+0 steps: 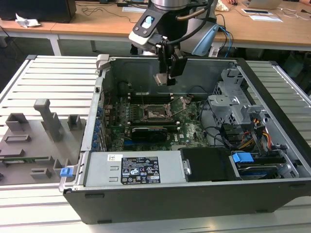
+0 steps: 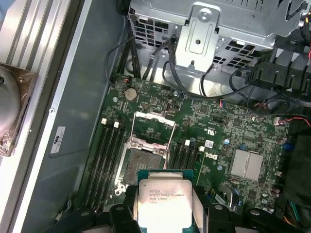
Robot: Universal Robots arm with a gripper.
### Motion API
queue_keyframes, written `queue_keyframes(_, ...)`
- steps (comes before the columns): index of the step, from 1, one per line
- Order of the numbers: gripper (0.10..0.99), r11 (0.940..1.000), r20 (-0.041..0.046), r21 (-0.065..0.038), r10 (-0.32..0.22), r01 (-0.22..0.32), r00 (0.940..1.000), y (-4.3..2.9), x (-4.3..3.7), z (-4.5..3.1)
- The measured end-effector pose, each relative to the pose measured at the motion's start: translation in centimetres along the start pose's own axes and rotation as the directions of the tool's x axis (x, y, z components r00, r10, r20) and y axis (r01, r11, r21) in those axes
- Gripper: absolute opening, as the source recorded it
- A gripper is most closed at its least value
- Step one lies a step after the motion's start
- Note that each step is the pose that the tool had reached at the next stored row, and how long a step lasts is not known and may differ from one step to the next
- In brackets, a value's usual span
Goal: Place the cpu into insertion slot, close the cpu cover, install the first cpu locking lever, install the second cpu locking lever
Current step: 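Place the cpu into insertion slot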
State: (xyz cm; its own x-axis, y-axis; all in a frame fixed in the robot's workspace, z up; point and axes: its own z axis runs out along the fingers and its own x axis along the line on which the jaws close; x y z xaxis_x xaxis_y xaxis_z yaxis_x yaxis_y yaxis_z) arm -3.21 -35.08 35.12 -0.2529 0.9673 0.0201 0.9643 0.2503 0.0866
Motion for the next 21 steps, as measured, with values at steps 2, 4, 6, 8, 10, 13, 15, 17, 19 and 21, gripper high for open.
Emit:
queue_keyframes(2, 0.533, 1.0, -0.0002, 0.0, 0.0, 0.0, 1.0, -0.01, 0.0, 0.13)
queue_keyframes(4, 0.533, 1.0, 0.0, 0.0, 0.0, 0.0, 1.0, -0.03, -0.01, 0.28)
queue_keyframes(6, 0.533, 1.0, -0.0001, 0.0, 0.0, 0.0, 1.0, -0.04, -0.01, 0.44)
queue_keyframes(8, 0.533, 1.0, -0.0001, 0.0, 0.0, 0.0, 1.0, -0.05, -0.01, 0.58)
queue_keyframes(10, 0.533, 1.0, 0.0, 0.0, 0.001, -0.001, 1.0, -0.07, -0.02, 0.74)
queue_keyframes(13, 0.533, 1.0, 0.0001, 0.0, 0.002, -0.002, 1.0, -0.09, -0.02, 0.98)
queue_keyframes(15, 0.533, 1.0, 0.0001, 0.0, 0.002, -0.002, 1.0, -0.11, -0.02, 1.22)
queue_keyframes(17, 0.533, 1.0, 0.0002, 0.0, 0.004, -0.004, 1.0, -0.14, -0.03, 1.54)
queue_keyframes(19, 0.533, 0.9996, 0.0024, -0.001, 0.029, -0.029, 0.9996, -0.17, -0.03, 1.78)
queue_keyframes(21, 0.533, 0.9965, 0.0071, -0.002, 0.083, -0.083, 0.9965, -0.19, -0.04, 2.15)
